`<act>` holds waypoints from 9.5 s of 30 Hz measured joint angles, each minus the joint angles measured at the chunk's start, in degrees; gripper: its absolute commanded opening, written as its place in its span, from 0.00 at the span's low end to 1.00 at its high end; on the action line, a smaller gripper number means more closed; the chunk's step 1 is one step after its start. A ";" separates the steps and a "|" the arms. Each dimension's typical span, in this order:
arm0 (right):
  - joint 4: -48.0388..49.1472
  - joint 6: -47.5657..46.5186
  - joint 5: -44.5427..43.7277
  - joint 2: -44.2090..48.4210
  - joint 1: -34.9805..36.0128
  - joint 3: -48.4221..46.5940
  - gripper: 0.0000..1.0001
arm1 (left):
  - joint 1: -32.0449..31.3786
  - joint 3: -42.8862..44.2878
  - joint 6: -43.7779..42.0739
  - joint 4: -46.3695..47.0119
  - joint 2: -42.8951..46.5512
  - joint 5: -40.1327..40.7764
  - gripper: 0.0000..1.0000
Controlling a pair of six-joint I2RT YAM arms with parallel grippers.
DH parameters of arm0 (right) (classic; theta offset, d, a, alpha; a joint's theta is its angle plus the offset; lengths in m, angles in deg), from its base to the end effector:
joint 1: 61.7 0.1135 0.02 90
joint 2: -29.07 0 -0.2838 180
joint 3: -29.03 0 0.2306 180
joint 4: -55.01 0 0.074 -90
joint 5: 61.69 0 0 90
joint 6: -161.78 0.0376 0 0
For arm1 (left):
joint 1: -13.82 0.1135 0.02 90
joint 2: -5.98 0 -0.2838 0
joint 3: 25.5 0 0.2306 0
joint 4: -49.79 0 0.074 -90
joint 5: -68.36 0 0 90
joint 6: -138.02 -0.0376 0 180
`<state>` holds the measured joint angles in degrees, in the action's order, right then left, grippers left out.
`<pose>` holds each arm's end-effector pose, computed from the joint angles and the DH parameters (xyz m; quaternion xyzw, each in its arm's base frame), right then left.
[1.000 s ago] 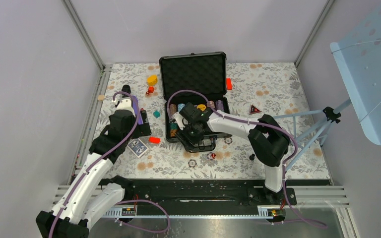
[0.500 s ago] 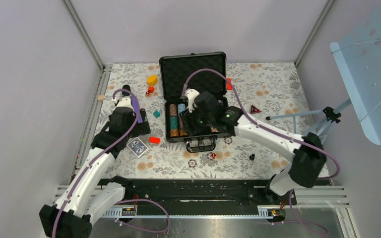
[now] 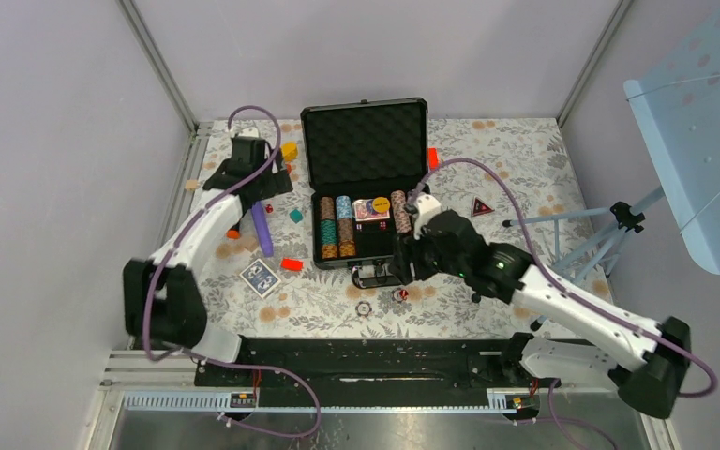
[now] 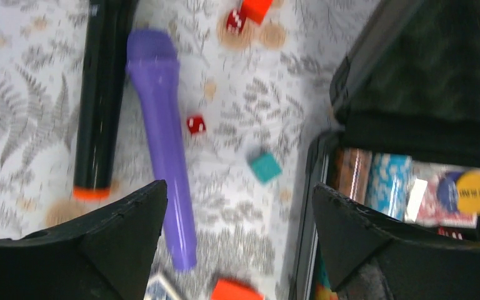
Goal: Pack up texas hold em set
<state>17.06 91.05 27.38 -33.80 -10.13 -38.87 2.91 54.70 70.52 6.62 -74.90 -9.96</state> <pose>0.1335 0.1672 0.3256 -0.2406 0.8449 0.2711 0.3935 0.2818 -0.0466 0.3142 -0.1321 0.9065 -0.0224 0.4004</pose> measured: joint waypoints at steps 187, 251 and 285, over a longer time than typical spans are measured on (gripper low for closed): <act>-15.43 4.59 -7.58 22.99 0.04 11.15 0.70 | -31.04 31.19 17.66 -8.20 -43.39 -1.29 0.25; -3.21 13.64 -5.33 1.38 0.26 15.30 0.65 | -27.30 15.89 11.43 -12.55 -3.41 5.07 0.65; 4.72 0.96 -3.19 -22.25 1.22 7.89 0.35 | -18.25 -2.67 9.09 -21.55 27.98 10.21 0.68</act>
<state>21.78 92.01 24.19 -56.05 -8.90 -30.98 -15.34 52.03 79.61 -14.93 -46.93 0.25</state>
